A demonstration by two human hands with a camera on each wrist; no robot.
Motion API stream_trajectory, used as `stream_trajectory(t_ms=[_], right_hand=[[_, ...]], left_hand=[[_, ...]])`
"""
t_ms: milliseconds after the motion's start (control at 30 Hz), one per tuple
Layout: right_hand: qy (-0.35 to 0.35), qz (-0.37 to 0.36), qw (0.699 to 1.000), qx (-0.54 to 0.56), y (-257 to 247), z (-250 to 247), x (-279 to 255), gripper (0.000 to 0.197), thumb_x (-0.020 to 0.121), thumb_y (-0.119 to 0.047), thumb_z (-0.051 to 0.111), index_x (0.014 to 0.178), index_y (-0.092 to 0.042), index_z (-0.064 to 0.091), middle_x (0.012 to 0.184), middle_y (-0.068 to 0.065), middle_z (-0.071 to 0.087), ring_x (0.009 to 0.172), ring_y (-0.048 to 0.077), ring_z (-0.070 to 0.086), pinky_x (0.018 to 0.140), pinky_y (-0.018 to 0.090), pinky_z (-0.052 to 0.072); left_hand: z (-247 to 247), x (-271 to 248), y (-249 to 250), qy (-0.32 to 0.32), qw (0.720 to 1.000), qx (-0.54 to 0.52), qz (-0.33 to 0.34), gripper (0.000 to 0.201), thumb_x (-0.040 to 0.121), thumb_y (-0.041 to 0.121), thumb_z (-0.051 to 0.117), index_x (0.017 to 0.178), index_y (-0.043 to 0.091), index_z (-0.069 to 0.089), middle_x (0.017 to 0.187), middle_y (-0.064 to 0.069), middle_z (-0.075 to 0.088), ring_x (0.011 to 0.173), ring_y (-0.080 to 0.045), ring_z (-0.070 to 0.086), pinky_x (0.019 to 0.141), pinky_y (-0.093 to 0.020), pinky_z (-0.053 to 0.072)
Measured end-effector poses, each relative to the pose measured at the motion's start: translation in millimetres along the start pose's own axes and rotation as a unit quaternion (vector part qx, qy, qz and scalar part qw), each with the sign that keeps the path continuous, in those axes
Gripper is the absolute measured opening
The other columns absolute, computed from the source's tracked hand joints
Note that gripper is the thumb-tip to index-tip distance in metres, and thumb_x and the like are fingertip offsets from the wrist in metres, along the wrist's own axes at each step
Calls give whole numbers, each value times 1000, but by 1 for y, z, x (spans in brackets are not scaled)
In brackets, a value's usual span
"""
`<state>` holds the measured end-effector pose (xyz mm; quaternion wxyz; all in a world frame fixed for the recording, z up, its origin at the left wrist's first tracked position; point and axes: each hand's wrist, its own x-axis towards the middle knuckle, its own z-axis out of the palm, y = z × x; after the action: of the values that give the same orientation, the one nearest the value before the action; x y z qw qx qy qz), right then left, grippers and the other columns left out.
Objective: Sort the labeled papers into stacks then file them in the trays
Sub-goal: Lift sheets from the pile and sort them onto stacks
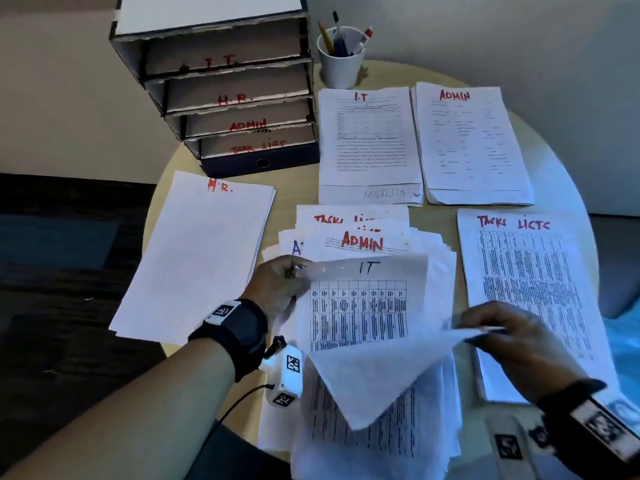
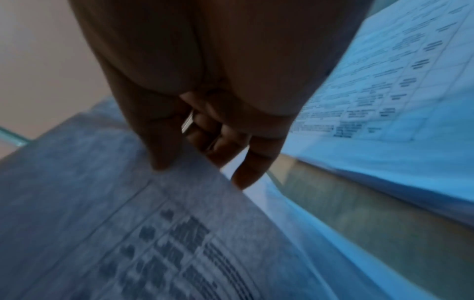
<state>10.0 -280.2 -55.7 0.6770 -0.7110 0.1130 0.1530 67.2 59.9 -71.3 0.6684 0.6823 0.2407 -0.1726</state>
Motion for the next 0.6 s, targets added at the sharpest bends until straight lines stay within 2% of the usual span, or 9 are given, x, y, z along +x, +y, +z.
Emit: stream_trajectory(t_ms=[100,167,200,267,367,433,467,500,600], right_hand=[[52,-45,992,-109,13,11,-1,32,61,12,79,69,-18,73,88,-1,72,78,3,65,72,9,47],[70,-60,986,-142,20,19,-1,28,64,7,82,72,-18,72,92,-3,71,85,7,67,76,16,48],[79,-51,987,-131,24,22,-1,26,65,4,83,74,-17,71,89,-2,72,83,12,67,74,21,49],[102,-31,990,-95,29,26,-1,23,67,4,82,72,-15,69,73,-3,69,67,14,61,61,20,45],[85,-20,995,-49,28,25,-5,28,69,15,75,63,-12,67,60,-1,63,56,7,54,52,15,40],[52,-25,998,-33,26,19,-11,32,69,22,69,61,-10,67,61,-1,65,56,5,54,52,14,40],[35,-29,998,-37,25,15,-14,31,69,21,67,62,-9,68,62,0,65,57,5,55,52,14,40],[26,-28,998,-42,26,12,-17,28,68,19,66,64,-8,69,63,1,66,57,6,54,52,14,39],[27,-26,999,-35,29,4,-21,34,70,26,61,66,-7,70,64,2,66,58,7,54,53,15,38]], left_hand=[[2,-17,6,-121,991,51,26,26,86,-19,58,88,4,69,58,7,61,53,-7,48,52,-19,39],[5,-31,9,-198,978,61,30,22,86,-17,61,90,3,69,65,9,67,60,-3,56,60,-17,44],[6,-37,10,-230,970,66,31,23,84,-13,64,90,7,71,72,5,70,67,-6,60,67,-20,47],[4,-40,10,-254,963,81,35,30,76,-4,62,90,18,76,87,-4,72,81,-15,61,73,-27,48],[8,-18,11,-151,986,71,26,38,76,-4,53,95,20,76,102,-10,72,85,-20,56,69,-28,48],[17,5,16,-63,976,193,84,31,91,1,54,105,22,71,118,-4,69,97,-20,60,82,-33,52],[22,16,19,-52,942,304,130,27,93,9,56,115,22,68,124,-2,63,103,-20,59,91,-33,51],[28,26,21,-64,892,415,166,31,92,17,61,122,21,64,127,-3,57,108,-22,56,96,-35,49],[47,43,25,-108,748,635,162,39,82,34,72,116,21,61,121,-7,51,111,-31,49,94,-44,47]])
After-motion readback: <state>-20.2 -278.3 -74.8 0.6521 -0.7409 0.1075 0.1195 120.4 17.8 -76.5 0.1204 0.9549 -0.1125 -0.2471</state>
